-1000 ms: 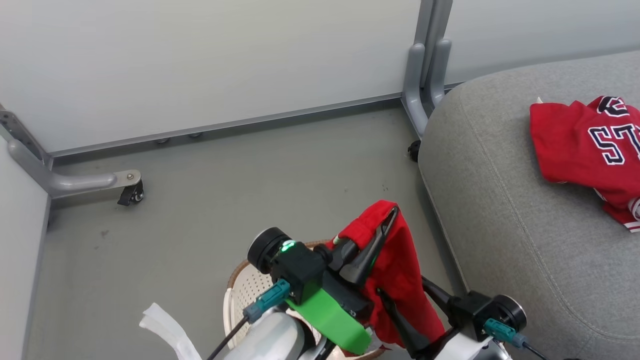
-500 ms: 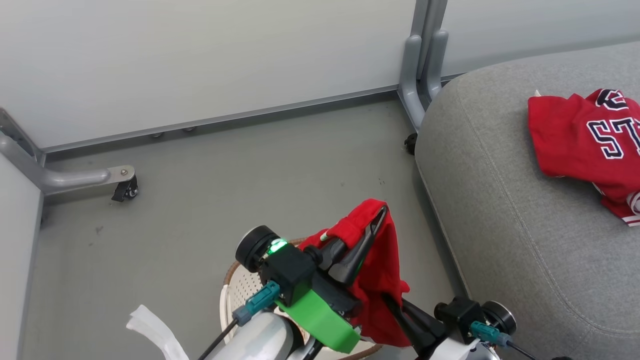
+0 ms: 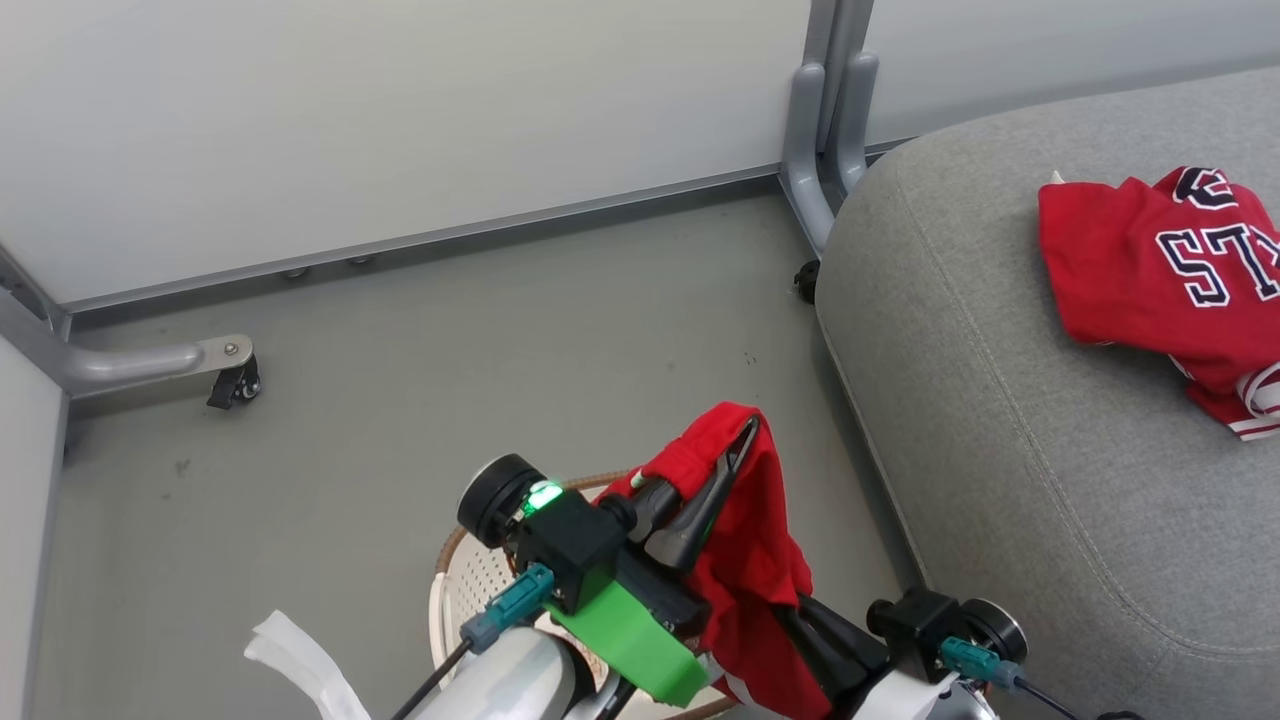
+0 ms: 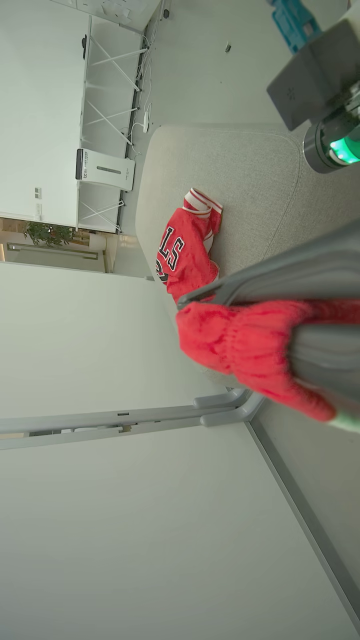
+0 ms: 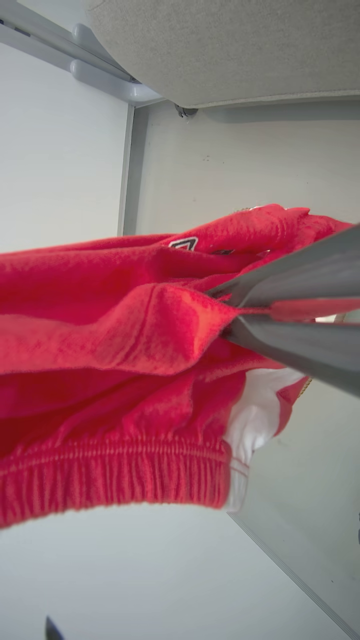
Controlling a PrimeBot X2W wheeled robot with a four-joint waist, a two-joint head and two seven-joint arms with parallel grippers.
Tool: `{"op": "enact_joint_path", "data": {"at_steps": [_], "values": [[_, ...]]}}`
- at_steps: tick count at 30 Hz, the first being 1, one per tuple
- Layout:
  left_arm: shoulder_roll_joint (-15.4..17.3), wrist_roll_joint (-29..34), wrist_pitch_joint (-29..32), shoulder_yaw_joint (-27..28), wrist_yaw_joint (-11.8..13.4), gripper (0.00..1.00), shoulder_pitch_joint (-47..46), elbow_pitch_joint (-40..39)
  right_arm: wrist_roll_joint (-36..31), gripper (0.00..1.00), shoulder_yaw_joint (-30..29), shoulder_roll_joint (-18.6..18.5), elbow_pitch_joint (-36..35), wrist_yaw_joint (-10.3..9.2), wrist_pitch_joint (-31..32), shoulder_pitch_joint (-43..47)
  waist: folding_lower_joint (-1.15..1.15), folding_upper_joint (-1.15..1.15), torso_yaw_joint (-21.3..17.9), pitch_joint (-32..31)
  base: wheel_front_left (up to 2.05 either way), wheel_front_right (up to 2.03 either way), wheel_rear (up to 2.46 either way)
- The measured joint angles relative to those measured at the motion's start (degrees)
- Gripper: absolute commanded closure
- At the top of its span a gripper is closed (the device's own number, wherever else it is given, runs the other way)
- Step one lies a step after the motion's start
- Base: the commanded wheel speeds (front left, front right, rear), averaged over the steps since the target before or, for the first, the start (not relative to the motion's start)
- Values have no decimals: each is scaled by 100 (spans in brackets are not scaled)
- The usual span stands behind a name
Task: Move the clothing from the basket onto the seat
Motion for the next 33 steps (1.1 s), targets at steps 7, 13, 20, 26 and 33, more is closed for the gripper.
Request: {"op": "enact_joint_path", "data": {"at_steps": [7, 13, 20, 26, 33], "values": [[24, -16, 1, 40, 80, 14, -10, -12, -3, 100, -56, 2, -62, 0, 0, 1, 0, 0, -32, -9, 0, 0, 0], [24, -96, 65, 29, 145, 0, 4, 100, -47, 100, -147, -2, -116, 0, 0, 20, 0, 0, -42, -33, 0, 0, 0], [86, -96, 126, 2, 177, 0, 5, 142, -85, 100, -205, -1, -163, 0, 0, 38, 0, 0, -37, -48, 0, 0, 0], [119, -99, 134, -24, 185, 0, 12, 202, -88, 100, -339, 44, -245, 0, 0, 62, 0, 0, -40, -53, 0, 0, 0], [216, 23, 45, -68, 203, 0, 73, 394, 116, 100, -770, 133, -469, 0, 0, 142, 0, 0, -88, -68, 0, 0, 0]]}}
